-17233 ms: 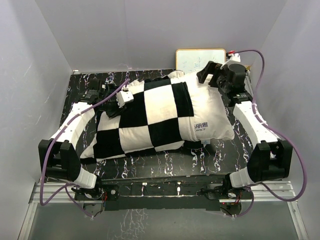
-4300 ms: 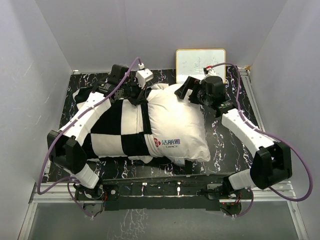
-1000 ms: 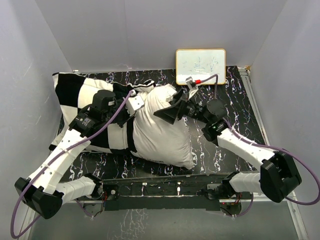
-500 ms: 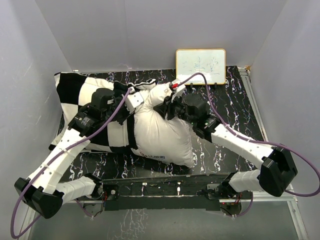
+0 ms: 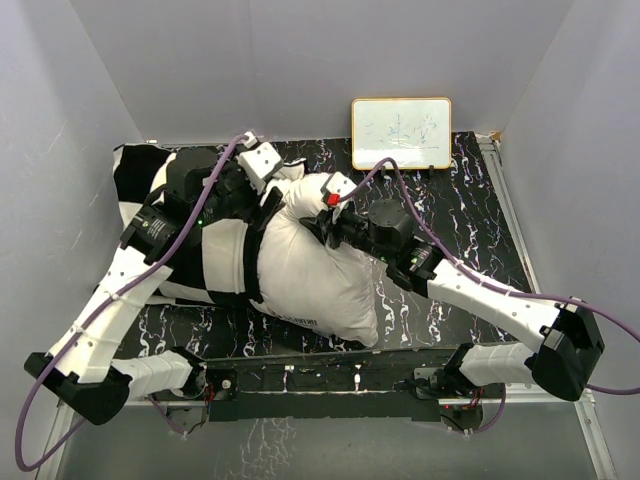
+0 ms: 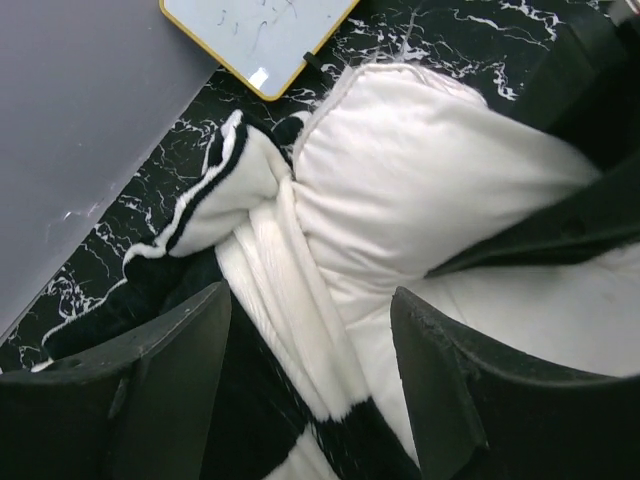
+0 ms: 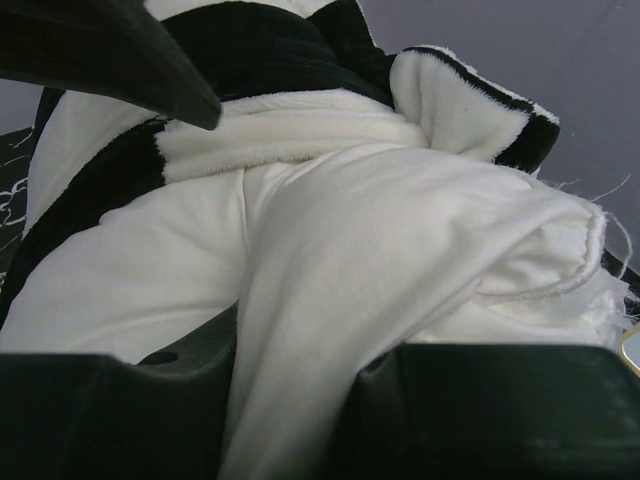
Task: Remove the pillowcase from the pillow
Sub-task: Remove the pillow from the pillowcase.
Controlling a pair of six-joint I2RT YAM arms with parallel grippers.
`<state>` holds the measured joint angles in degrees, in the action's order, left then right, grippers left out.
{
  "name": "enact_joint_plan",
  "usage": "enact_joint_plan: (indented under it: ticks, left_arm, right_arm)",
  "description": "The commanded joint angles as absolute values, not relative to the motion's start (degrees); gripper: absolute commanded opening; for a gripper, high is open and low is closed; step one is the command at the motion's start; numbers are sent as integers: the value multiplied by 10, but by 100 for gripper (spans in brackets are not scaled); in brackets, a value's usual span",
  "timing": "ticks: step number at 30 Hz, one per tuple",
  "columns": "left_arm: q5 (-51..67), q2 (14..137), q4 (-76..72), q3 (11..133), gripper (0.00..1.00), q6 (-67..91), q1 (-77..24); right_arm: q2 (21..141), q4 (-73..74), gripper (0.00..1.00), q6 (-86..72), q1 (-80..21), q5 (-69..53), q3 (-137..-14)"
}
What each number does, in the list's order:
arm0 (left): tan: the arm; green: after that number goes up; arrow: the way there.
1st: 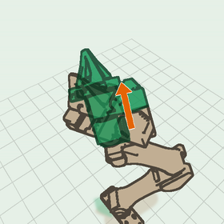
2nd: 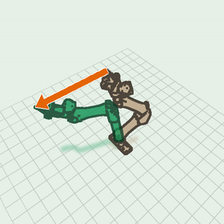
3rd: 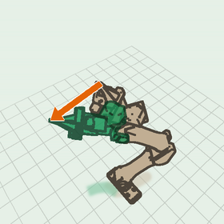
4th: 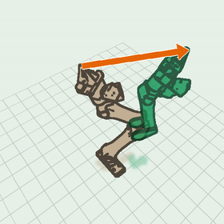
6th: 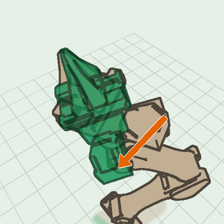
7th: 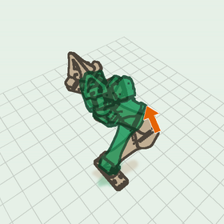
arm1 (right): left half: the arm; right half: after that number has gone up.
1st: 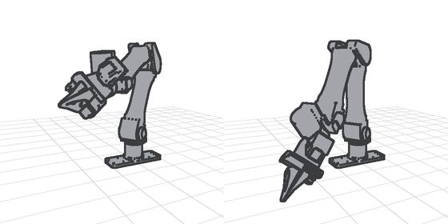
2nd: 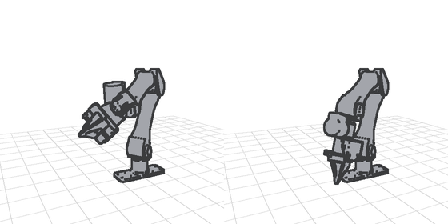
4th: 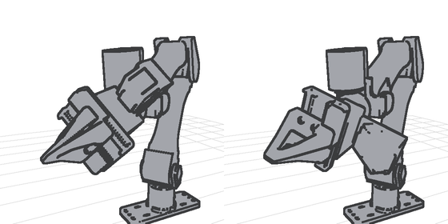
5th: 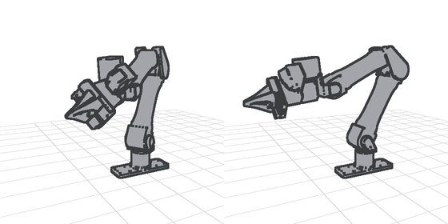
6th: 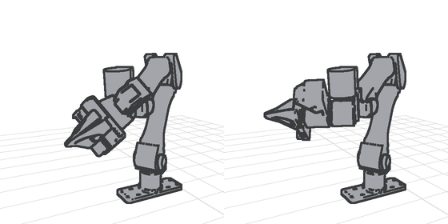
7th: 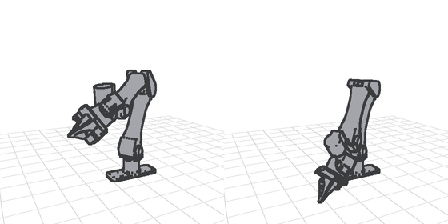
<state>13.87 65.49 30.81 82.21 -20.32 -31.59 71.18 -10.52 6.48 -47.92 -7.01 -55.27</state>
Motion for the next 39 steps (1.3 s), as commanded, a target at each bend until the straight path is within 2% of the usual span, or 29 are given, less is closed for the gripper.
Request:
enact_joint_plan:
  ticks: [1, 9, 16, 22, 28, 35, 39]
  left_arm:
    - [119, 688, 297, 833, 63, -201, -318]
    - [106, 732, 323, 823, 62, -232, -316]
    - [-26, 730, 228, 800, 43, -300, -303]
    - [-42, 728, 211, 794, 41, -354, -273]
    - [-62, 741, 164, 734, 34, -387, -250]
    - [-64, 810, 96, 759, 19, -423, -132]
    - [-42, 852, 83, 813, 13, -428, -54]
  right_arm:
    - [672, -222, 8, 129, -505, -84, -565]
    - [664, -197, 8, 159, -512, -84, -576]
    - [639, -183, 8, 181, -512, -64, -556]
    - [613, -192, 8, 185, -512, -40, -507]
    - [609, -188, 8, 183, -512, -42, -505]
    - [575, -179, 8, 175, -497, 49, -493]
    - [549, -192, 8, 97, -416, 23, -470]
